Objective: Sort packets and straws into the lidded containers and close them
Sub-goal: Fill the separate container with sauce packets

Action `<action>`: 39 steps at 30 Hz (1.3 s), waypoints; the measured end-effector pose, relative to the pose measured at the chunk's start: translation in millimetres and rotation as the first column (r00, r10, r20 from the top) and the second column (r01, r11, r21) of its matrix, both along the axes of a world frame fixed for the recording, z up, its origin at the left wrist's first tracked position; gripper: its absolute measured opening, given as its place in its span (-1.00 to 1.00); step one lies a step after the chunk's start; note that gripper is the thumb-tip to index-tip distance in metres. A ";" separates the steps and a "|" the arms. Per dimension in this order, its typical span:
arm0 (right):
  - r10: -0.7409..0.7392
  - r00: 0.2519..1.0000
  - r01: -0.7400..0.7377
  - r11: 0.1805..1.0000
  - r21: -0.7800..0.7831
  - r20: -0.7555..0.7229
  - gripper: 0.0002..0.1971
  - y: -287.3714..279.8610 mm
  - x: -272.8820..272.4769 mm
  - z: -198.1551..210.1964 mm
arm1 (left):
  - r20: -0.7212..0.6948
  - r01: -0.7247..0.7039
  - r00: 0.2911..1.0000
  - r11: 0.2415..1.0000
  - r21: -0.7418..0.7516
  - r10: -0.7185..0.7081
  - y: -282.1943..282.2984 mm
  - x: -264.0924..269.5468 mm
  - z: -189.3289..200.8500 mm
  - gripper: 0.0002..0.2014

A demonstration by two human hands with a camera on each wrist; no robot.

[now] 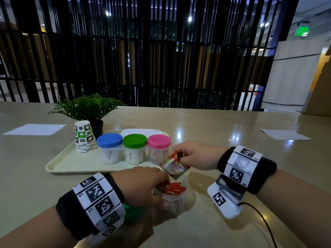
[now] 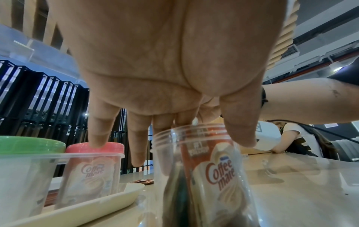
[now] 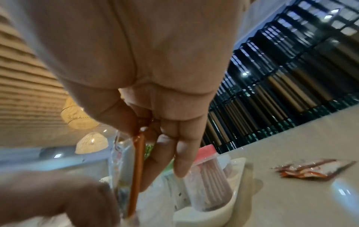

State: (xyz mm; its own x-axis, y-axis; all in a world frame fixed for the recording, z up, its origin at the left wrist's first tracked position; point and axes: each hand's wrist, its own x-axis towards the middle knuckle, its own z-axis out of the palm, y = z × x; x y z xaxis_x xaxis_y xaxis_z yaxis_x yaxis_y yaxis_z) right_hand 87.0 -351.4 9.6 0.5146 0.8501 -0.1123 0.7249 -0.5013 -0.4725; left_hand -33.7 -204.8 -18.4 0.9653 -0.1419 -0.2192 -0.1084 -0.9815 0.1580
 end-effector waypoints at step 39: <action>0.173 0.984 -0.149 0.927 -0.343 0.038 -0.41 9.2 -34.0 -28.9 | 0.077 -0.076 0.994 0.997 0.020 0.075 -0.9 -2.5 -3.8 -0.56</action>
State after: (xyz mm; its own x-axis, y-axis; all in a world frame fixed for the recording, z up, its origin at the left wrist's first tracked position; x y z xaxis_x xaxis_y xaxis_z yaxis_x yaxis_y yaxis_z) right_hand 52.9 -342.1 -19.3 0.3900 0.8400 -0.3771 0.8332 -0.4963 -0.2437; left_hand -36.2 -205.7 -22.2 0.9871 -0.0637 -0.1466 -0.0448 -0.9906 0.1290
